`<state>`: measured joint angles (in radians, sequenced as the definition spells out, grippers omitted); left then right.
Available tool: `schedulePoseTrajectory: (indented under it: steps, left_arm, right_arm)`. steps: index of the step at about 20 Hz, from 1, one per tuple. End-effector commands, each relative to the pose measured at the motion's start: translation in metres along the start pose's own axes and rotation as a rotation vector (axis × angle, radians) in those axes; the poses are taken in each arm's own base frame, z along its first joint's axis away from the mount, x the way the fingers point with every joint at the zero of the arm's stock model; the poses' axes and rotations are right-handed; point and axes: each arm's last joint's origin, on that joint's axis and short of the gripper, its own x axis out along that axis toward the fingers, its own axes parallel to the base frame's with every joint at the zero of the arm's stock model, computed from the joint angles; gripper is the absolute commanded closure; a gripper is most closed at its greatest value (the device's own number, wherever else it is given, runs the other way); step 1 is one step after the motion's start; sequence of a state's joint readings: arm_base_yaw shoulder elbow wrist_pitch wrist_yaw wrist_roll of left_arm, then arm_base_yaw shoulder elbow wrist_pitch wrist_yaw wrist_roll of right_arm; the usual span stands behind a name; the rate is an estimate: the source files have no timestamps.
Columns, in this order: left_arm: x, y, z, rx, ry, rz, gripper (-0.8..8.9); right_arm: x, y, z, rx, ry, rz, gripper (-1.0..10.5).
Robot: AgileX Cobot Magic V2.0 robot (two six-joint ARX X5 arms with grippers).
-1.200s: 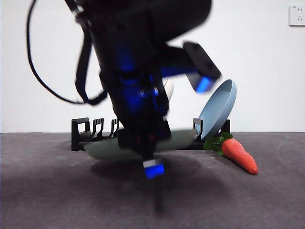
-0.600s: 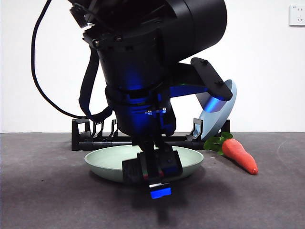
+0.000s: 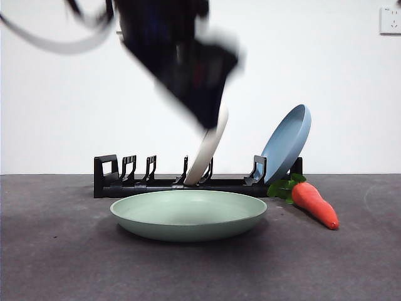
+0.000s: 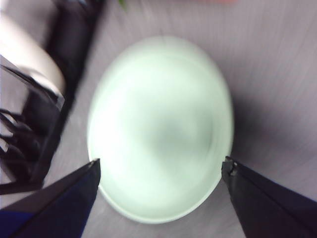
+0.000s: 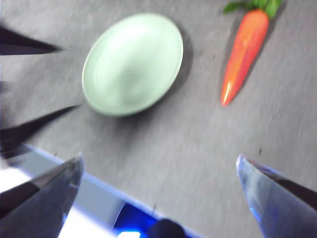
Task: Take the green plate from the plate rack,put the plate on the table,take the carrot from the table,put the carrot in the plate
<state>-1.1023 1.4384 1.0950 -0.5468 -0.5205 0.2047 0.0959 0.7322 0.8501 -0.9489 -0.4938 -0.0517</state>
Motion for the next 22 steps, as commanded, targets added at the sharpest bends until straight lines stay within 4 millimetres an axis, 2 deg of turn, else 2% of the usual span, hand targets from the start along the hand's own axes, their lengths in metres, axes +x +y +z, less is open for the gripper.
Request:
schedulePoseTrajectory:
  steps: [1, 5, 9, 12, 16, 20, 22]
  left_arm:
    - [-0.042, 0.021, 0.007, -0.233, -0.130, -0.093, 4.00]
    - [-0.108, 0.052, 0.000, -0.453, -0.349, -0.284, 4.01]
    - [-0.145, 0.068, -0.019, -0.512, -0.454, -0.346, 4.05]
    - [-0.156, 0.072, -0.027, -0.541, -0.467, -0.352, 4.05]
    - [-0.155, 0.071, -0.031, -0.530, -0.434, -0.370, 4.05]
    - [-0.156, 0.070, -0.031, -0.548, -0.430, -0.385, 4.04]
    - [-0.156, 0.070, -0.031, -0.549, -0.431, -0.382, 4.05]
  right_arm:
    - [0.010, -0.006, 0.013, 0.017, -0.030, -0.007, 3.5]
    - [0.043, -0.025, 0.037, 0.032, -0.058, -0.013, 3.5]
    - [0.094, -0.043, 0.053, 0.034, -0.017, -0.080, 3.5]
    - [0.143, -0.048, 0.057, -0.007, 0.017, -0.158, 3.5]
    - [0.193, -0.057, 0.054, -0.039, 0.021, -0.279, 3.5]
    - [0.222, -0.069, 0.047, -0.032, 0.031, -0.342, 3.5]
    - [0.230, -0.071, 0.044, -0.034, 0.032, -0.355, 3.7]
